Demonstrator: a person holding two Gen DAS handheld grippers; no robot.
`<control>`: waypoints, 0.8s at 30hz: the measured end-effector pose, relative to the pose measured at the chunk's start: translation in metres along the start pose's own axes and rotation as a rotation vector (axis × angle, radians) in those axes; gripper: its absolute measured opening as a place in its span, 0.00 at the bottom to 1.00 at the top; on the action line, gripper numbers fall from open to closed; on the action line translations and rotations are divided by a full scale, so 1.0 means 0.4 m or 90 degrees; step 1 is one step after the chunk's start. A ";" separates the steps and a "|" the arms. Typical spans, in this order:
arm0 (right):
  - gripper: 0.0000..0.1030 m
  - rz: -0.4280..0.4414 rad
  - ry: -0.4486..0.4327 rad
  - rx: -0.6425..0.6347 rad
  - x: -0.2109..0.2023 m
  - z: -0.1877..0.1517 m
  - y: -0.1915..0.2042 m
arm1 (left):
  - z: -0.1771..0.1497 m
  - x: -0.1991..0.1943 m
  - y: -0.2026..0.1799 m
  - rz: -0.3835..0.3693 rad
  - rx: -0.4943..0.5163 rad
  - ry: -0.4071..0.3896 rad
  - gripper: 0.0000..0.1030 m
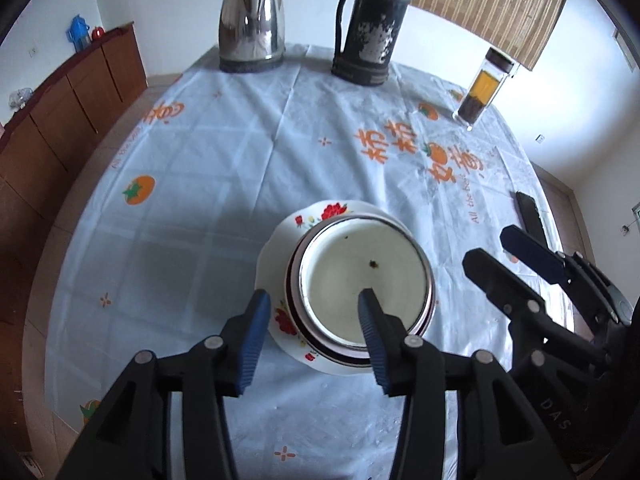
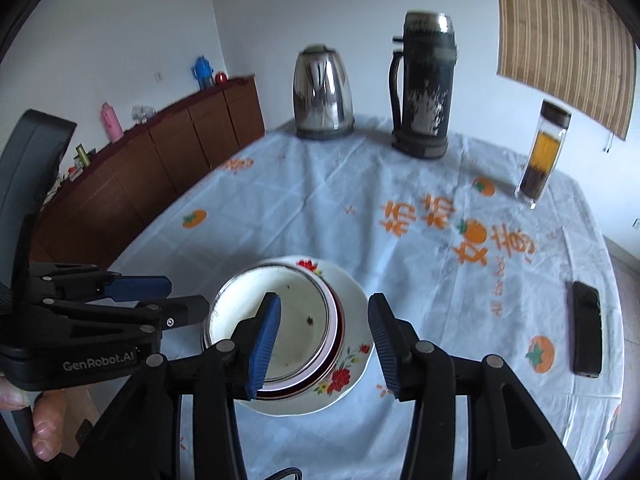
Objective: Organize plates and bowls
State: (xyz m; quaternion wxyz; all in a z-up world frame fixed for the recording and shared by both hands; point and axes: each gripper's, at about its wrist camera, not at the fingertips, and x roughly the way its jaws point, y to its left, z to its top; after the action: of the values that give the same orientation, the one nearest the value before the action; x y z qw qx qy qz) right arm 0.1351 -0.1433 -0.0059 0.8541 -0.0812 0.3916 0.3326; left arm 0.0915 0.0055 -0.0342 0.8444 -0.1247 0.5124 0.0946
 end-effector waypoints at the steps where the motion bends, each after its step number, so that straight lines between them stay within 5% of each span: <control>1: 0.48 -0.001 -0.014 -0.001 -0.014 0.001 0.000 | -0.003 -0.012 -0.005 0.003 0.005 -0.011 0.48; 4: 0.58 -0.009 -0.049 -0.002 -0.053 0.001 0.002 | -0.008 -0.036 -0.013 0.005 0.012 -0.031 0.50; 24: 0.59 -0.016 -0.094 0.001 -0.151 -0.014 0.002 | -0.036 -0.121 -0.059 0.007 0.037 -0.086 0.50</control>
State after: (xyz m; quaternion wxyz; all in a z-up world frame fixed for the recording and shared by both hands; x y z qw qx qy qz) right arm 0.1026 -0.1753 0.0339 0.8850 -0.0605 0.3265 0.3263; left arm 0.0641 -0.0230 0.0051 0.8798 -0.0903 0.4573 0.0928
